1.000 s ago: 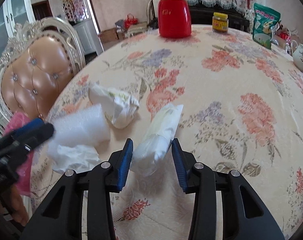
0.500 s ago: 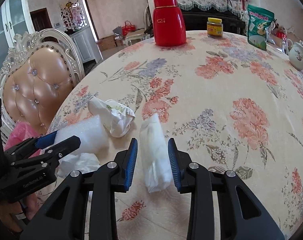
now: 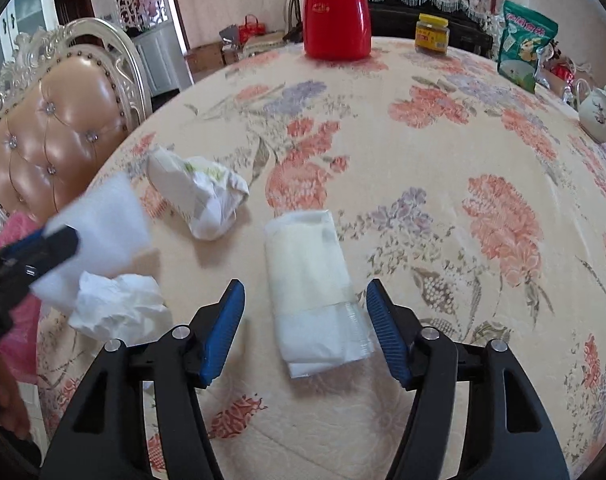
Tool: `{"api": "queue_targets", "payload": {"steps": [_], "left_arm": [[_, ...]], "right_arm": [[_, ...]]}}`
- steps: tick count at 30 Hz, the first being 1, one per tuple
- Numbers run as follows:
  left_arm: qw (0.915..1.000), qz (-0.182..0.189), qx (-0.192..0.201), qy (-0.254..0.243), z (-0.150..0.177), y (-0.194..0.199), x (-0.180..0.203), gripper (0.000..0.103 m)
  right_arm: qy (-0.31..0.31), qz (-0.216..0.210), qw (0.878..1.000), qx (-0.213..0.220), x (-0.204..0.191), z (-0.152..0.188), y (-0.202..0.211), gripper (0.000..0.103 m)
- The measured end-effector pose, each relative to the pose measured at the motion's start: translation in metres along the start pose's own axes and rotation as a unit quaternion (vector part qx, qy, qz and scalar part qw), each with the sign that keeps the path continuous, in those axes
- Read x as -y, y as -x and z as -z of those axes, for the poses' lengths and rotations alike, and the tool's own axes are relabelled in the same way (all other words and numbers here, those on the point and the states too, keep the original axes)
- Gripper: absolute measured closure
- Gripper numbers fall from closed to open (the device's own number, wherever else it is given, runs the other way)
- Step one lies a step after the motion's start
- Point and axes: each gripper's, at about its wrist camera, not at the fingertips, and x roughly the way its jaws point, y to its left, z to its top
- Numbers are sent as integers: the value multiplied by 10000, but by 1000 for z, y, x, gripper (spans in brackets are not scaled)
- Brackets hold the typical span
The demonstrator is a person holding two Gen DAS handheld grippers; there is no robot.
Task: Collect trash
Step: 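Grasp the white foam sheet with the left tool and lift it while the right tool holds the napkin, then carry the foam sheet and napkin over the pink wastebasket with both tools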
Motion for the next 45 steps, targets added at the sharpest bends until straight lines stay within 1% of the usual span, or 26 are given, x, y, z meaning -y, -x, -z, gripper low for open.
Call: {"api": "queue_targets", "payload": {"steps": [2, 8, 11, 18, 29, 37, 45], "left_arm": [[10000, -15, 64, 35, 0, 7, -2, 51], [9996, -59, 250, 83, -2, 27, -8, 51], [9995, -70, 299, 101, -2, 34, -9, 51], [9988, -124, 436, 176, 0, 49, -14, 51], [9966, -211, 767, 200, -2, 90, -19, 51], [9943, -316, 989, 255, 2, 123, -27, 51], [9924, -367, 1127, 335, 7, 142, -37, 51]], "right_arm": [[15, -6, 10000, -76, 0, 1, -4, 61], [15, -87, 9999, 70, -1, 1, 4, 65], [8, -112, 9998, 155, -1, -1, 9, 66], [-96, -138, 9984, 540, 1, -7, 34, 66], [-1, -232, 9938, 1089, -12, -15, 82, 66], [124, -277, 9910, 1301, -23, -13, 108, 66], [174, -362, 9893, 1405, -35, -8, 125, 66]]}}
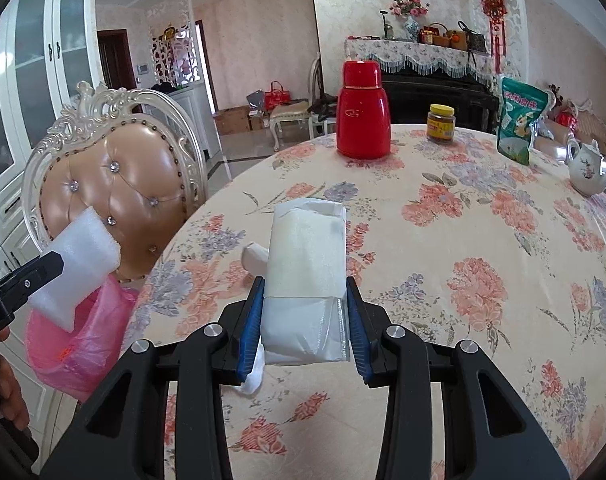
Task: Collect trash
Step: 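Carry the foam sheet and napkin over the pink wastebasket with both tools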
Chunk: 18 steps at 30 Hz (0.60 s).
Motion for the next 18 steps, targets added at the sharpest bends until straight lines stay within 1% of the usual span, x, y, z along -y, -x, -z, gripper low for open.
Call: {"api": "queue_targets", "payload": {"steps": [8, 18], "left_arm": [[9998, -106, 145, 107, 0, 19, -20, 51], [9984, -389, 280, 296, -1, 42, -55, 51]], "right_arm": [[64, -78, 9999, 66, -15, -2, 8, 66], [155, -282, 9994, 122, -41, -4, 13, 66]]}}
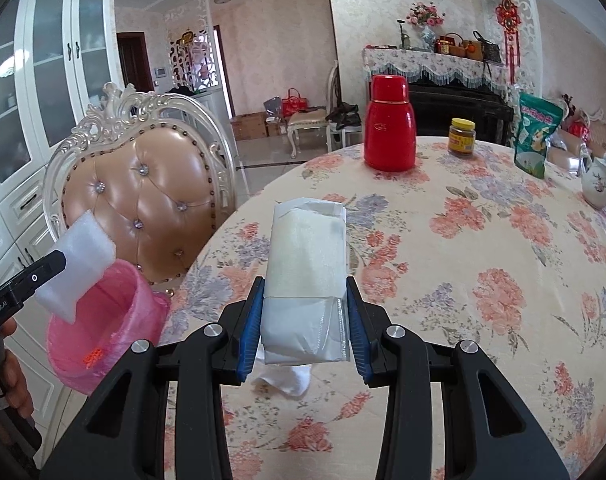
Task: Collect trash
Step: 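Carry the foam sheet and napkin over the pink wastebasket with both tools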
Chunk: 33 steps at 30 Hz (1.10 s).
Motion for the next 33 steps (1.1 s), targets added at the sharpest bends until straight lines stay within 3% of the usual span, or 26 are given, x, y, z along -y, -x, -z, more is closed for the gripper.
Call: {"api": "queue_targets", "payload": {"steps": [21, 33], "left_arm": [[9924, -963, 286, 712, 7, 48, -108, 51], [9883, -1150, 302, 951, 12, 57, -141, 51]], "right_arm": [[873, -886, 9921, -178, -127, -1, -22, 66], [1321, -1345, 9813, -394, -199, 8, -40, 66]]}}
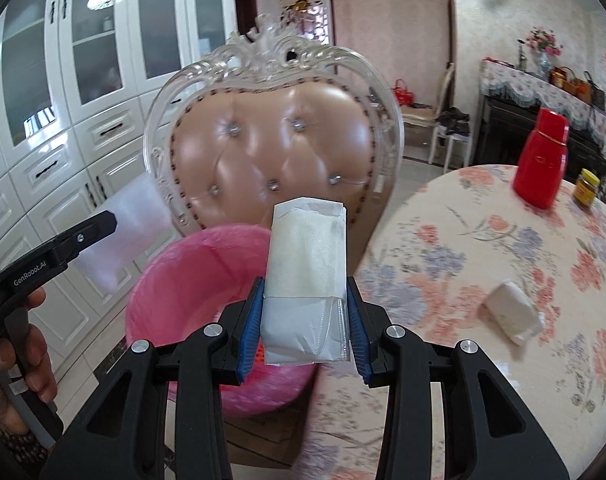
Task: Collect trash
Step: 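Carry the foam sheet and napkin over the pink wastebasket with both tools, then open both tools to drop the foam sheet and napkin into the wastebasket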
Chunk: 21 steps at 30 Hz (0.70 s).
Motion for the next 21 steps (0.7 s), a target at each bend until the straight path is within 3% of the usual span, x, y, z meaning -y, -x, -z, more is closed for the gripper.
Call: {"api": "queue_targets", "payload": {"steps": [17, 21], "left_arm": [[9999, 15, 24, 101, -5, -2, -7, 50], [9999, 10, 0, 145, -4, -3, -6, 41]], "right_arm": [[271, -222, 9993, -92, -31, -9, -19, 64], [294, -236, 9992, -128, -30, -9, -24, 60]]}}
